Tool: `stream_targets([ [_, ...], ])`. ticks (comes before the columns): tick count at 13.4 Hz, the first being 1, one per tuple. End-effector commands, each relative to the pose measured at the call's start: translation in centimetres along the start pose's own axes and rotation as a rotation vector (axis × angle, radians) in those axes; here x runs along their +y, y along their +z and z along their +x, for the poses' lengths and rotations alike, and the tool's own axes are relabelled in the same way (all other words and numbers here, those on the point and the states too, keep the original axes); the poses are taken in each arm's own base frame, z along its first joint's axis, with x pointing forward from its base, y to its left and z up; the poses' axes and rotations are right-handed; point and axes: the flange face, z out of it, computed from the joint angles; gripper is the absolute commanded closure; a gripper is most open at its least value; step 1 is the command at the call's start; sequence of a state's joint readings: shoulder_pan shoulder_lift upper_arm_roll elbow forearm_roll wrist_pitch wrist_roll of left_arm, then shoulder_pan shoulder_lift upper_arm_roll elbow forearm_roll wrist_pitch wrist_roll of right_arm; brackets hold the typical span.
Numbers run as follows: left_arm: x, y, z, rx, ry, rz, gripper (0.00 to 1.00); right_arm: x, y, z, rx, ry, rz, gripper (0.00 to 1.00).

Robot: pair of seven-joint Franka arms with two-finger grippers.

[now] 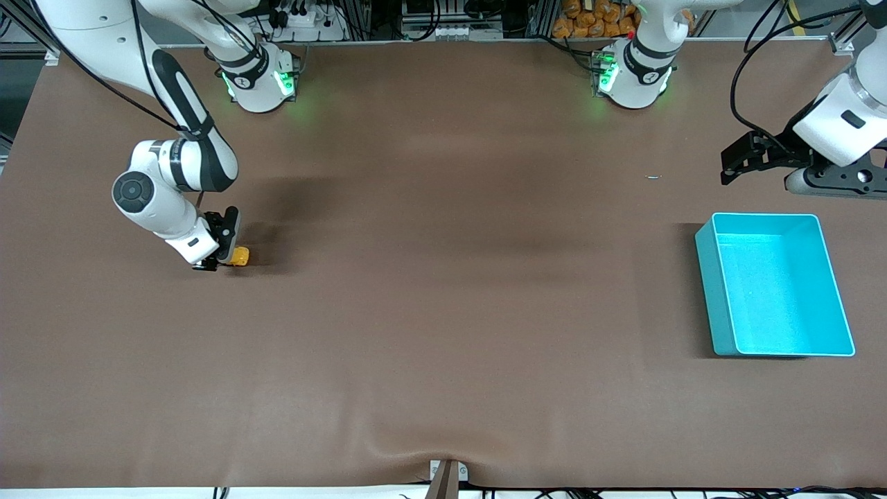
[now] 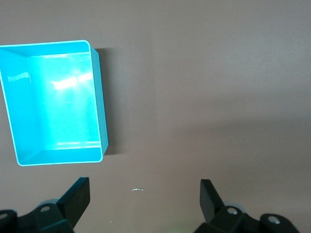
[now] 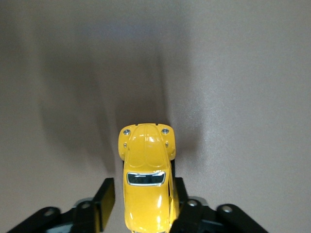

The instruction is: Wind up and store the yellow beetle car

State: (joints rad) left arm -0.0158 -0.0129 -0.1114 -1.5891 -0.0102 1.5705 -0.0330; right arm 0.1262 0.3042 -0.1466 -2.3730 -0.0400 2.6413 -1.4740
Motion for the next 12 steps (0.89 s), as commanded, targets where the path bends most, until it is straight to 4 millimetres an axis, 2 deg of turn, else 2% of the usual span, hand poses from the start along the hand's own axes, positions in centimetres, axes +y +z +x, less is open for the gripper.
stream_targets([
  [1,-0.1,-0.7,-0.3,0.005,0.013,-0.014,0.0,-0.1,0.4,0.1,0.012,-0.051,-0.001,0.62],
  [6,-0.2,-0.7,-0.3,0.005,0.013,-0.012,0.0,-0.2,1.5,-0.4,0.008,-0.06,0.025,0.68],
  [9,-0.2,-0.7,-0.3,0.005,0.012,-0.012,0.0,-0.1,1.6,-0.7,0.008,-0.057,0.025,0.68],
  [12,-0.2,-0.7,-0.3,0.005,0.013,-0.012,0.0,0.1,2.1,-1.8,0.007,-0.042,0.031,0.67],
])
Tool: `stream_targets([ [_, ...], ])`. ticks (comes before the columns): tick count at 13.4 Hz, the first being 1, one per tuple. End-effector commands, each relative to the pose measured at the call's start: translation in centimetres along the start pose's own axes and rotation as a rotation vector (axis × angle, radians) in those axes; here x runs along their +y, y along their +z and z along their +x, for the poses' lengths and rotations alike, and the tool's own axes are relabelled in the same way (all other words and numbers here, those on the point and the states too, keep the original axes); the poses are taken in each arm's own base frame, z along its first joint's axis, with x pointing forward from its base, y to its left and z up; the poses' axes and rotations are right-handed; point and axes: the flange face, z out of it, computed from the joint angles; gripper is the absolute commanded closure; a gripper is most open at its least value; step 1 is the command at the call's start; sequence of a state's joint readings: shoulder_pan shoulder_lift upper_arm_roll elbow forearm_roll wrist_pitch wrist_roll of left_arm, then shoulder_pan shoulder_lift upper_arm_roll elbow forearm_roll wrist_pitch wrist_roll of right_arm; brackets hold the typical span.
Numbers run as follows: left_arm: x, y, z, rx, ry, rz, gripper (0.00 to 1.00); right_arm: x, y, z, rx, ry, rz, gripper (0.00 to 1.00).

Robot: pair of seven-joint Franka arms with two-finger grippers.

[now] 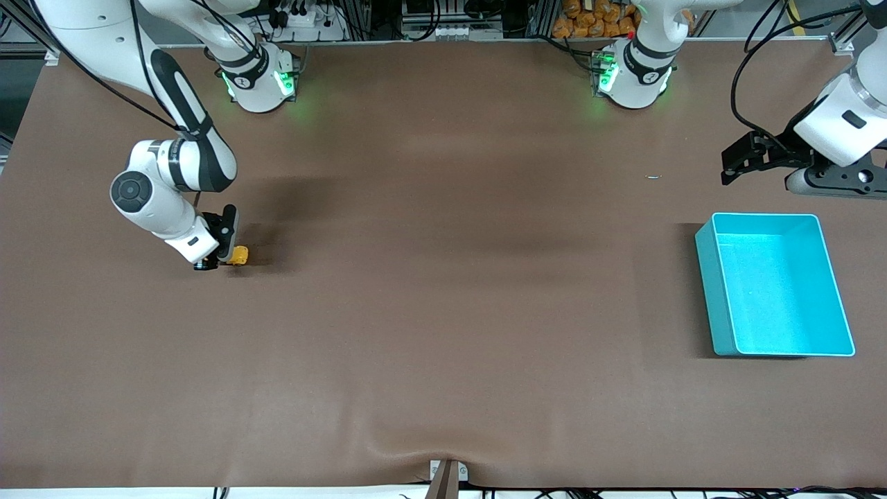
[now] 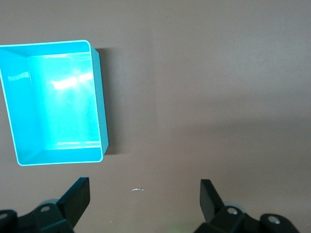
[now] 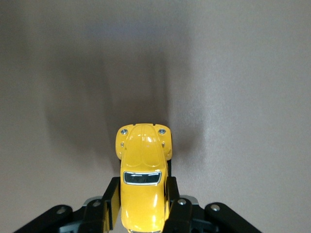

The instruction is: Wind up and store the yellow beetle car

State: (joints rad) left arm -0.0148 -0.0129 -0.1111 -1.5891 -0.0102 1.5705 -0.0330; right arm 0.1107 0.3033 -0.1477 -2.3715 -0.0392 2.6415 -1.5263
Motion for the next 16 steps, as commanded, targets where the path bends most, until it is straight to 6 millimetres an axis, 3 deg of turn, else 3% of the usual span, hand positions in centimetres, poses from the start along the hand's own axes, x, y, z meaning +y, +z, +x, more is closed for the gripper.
stream_targets([
  [1,0.0,-0.7,-0.3,0.005,0.016,-0.012,0.0,0.0,2.2,-1.4,0.007,-0.021,0.034,0.67],
  [16,-0.2,-0.6,-0.3,0.004,0.013,-0.012,0.0,0.4,3.6,-7.4,0.01,-0.025,0.047,0.65],
])
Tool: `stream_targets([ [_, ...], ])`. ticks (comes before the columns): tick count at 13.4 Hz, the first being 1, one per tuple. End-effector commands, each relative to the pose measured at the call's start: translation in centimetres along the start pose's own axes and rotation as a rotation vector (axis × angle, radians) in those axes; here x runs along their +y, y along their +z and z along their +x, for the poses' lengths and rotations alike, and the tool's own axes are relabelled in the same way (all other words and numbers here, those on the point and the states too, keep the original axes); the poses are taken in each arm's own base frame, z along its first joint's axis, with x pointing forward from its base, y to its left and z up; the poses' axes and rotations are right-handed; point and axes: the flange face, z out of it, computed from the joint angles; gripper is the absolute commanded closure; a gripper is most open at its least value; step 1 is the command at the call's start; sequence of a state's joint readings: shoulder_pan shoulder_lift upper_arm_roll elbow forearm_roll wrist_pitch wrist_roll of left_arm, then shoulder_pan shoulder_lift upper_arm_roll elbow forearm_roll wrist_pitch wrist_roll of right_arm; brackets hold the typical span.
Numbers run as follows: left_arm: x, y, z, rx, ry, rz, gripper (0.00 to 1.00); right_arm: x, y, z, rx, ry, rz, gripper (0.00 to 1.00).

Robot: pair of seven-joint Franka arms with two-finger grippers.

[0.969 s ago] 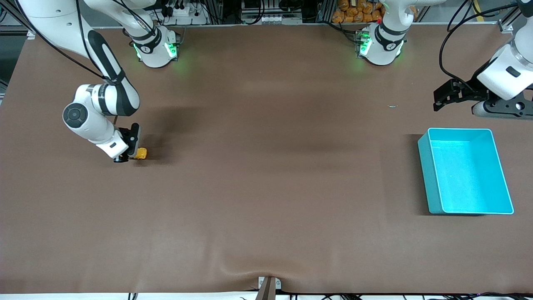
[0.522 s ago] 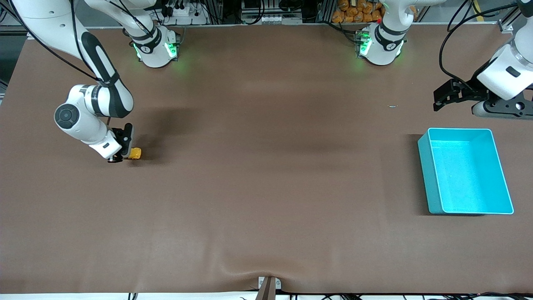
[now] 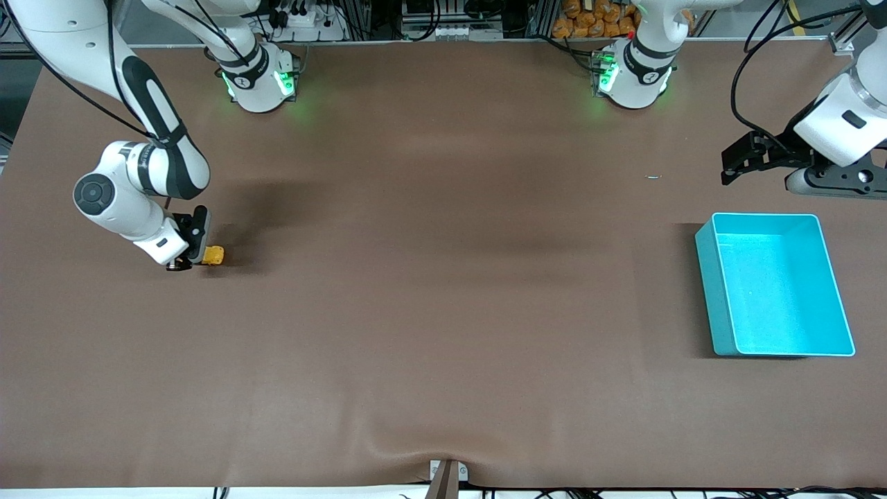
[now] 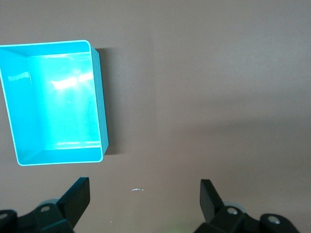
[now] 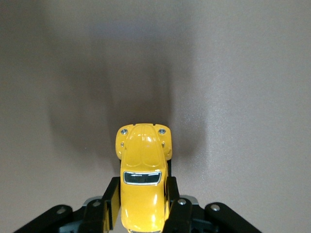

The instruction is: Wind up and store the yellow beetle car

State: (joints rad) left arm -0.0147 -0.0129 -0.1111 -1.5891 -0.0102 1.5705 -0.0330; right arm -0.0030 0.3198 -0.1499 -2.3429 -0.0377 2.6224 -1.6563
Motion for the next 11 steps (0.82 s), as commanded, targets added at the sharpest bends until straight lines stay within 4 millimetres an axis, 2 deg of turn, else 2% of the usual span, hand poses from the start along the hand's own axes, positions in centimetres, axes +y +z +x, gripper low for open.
stream_targets([
  [1,-0.2,-0.6,-0.3,0.004,0.012,-0.012,0.0,0.1,3.2,-1.9,0.009,-0.015,0.033,0.65],
  [5,-0.2,-0.6,-0.3,0.004,0.012,-0.012,0.0,-0.1,3.4,-4.2,0.012,-0.014,0.035,0.64],
  [11,-0.2,-0.6,-0.3,0.004,0.013,-0.012,0.0,-0.7,3.7,-6.7,0.017,0.023,0.047,0.63],
])
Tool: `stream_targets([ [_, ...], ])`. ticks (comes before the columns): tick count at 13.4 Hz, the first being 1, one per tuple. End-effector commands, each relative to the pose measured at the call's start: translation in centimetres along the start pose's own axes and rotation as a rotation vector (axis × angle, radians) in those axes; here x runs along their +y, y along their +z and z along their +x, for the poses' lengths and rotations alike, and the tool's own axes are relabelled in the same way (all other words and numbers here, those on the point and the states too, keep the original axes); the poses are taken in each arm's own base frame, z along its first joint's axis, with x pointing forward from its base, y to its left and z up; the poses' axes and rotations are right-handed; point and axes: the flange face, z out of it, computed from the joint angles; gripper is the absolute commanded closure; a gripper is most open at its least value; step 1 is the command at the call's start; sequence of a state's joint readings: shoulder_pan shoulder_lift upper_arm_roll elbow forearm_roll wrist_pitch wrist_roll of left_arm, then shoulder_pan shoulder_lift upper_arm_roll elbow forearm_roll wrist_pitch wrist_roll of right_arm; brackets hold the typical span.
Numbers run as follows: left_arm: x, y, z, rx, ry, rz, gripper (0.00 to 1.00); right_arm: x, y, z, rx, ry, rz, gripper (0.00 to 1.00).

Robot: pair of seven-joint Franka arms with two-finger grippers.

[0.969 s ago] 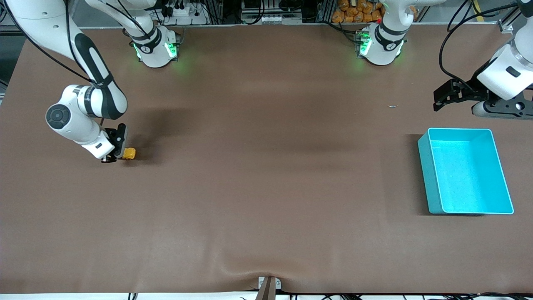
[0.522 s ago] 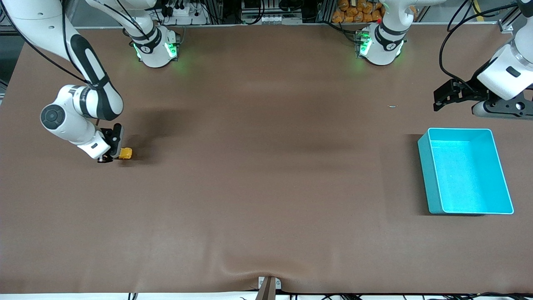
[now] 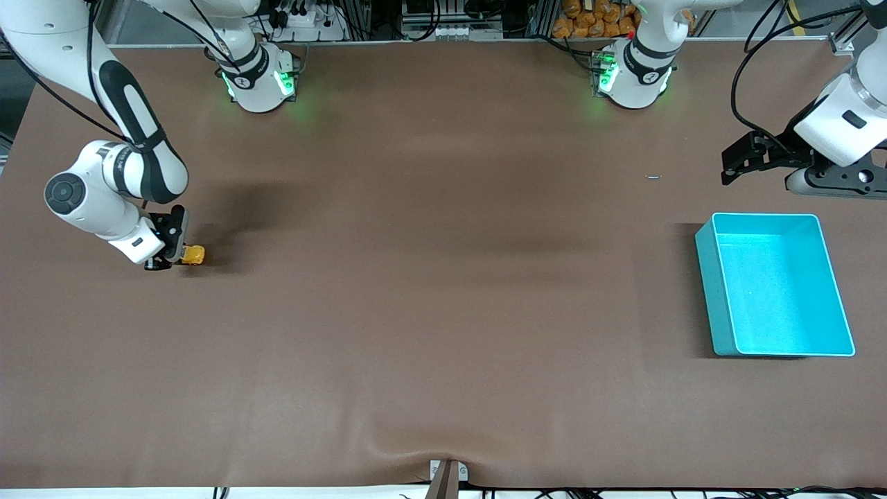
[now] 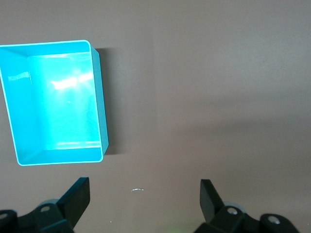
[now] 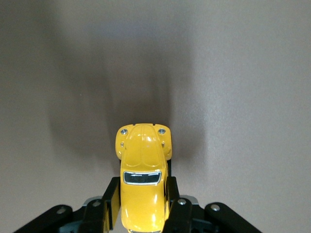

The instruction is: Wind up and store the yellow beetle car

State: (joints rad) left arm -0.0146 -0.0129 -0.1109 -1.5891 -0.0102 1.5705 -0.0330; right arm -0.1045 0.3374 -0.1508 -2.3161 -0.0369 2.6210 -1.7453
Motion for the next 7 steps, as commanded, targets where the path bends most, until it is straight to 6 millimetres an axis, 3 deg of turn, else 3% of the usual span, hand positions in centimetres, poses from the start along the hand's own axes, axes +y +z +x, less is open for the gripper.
stream_targets([
  [1,-0.2,-0.6,-0.3,0.004,0.014,-0.012,0.0,-0.6,3.3,-1.6,0.016,0.013,0.055,0.62],
  [5,-0.2,-0.5,-0.3,0.002,0.012,-0.012,0.0,0.0,3.0,-2.3,0.018,0.0,0.063,0.59],
  [7,-0.2,-0.6,-0.3,0.004,0.011,-0.012,0.0,0.2,2.9,-2.7,0.02,0.008,0.072,0.51],
])
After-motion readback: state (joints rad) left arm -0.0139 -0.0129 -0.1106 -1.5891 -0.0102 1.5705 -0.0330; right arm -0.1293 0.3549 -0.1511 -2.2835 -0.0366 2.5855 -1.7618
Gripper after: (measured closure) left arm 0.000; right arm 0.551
